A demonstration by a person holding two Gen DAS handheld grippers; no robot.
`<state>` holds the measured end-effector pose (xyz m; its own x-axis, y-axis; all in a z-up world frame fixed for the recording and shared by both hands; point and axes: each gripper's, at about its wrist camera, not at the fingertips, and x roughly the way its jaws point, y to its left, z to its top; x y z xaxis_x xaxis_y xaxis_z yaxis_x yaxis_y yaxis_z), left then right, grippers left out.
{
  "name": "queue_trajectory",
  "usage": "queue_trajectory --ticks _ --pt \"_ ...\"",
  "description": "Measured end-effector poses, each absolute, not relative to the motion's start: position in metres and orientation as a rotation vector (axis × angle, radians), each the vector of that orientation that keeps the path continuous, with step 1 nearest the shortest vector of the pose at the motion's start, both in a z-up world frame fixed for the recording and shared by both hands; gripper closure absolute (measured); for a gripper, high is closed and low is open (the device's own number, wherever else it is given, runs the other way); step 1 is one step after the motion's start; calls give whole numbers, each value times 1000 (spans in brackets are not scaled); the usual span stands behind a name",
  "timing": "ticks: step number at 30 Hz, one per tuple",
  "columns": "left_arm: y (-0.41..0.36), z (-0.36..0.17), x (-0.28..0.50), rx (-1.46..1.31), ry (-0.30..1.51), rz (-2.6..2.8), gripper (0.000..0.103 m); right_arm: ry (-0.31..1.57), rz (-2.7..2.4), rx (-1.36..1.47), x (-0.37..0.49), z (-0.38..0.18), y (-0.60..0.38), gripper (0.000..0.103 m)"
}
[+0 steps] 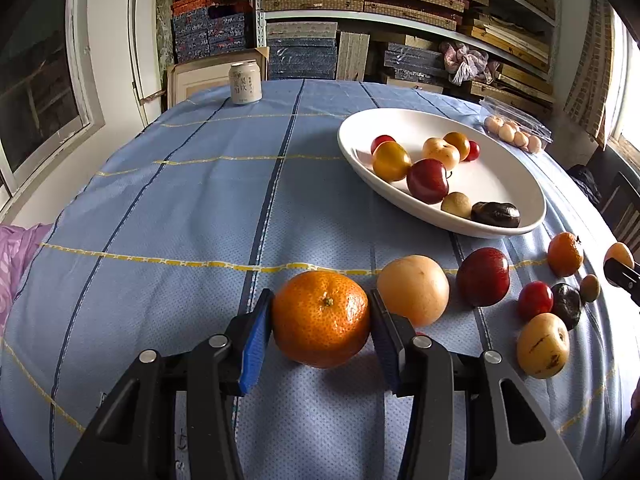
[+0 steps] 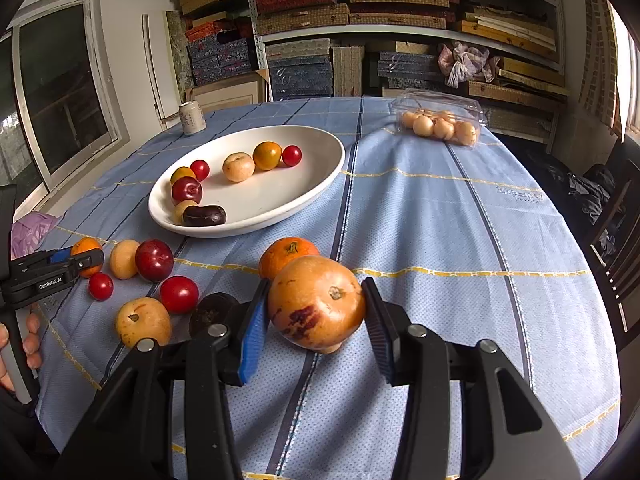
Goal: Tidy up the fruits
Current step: 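Grasp the large pinkish-tan fruit with the right tool while the left grasps the mandarin, then carry both fruits over the white plate and open both tools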
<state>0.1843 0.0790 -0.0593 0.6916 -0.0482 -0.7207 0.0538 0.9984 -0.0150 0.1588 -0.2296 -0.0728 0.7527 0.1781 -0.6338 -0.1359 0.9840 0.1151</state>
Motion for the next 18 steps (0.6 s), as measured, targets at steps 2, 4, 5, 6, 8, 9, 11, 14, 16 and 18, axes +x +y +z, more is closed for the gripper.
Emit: queue_trajectory --ticks 2,4,5,6,8,9,11,14,16,18 --pt "79 -58 183 6 803 -59 56 695 173 63 157 -71 -229 59" --pt "78 -57 181 7 800 -61 56 694 174 59 155 -70 -228 59" --pt "78 -57 180 8 800 -64 56 692 174 59 154 -70 -228 59" --pt "77 -56 178 7 798 -67 56 691 175 59 153 -69 -228 59" --pt "77 -53 176 3 793 -73 56 689 177 56 151 -68 -227 59" --pt "76 -52 175 3 791 -75 56 687 179 55 150 -66 -226 59" --pt "75 -49 172 3 783 -81 56 683 182 53 148 -65 -226 59" --pt "72 -43 166 3 769 -92 56 673 188 48 144 -60 -224 59" --pt "70 -38 163 1 757 -101 56 664 193 47 141 -57 -223 59" --pt "67 -32 159 1 745 -109 56 655 198 47 138 -53 -223 59"
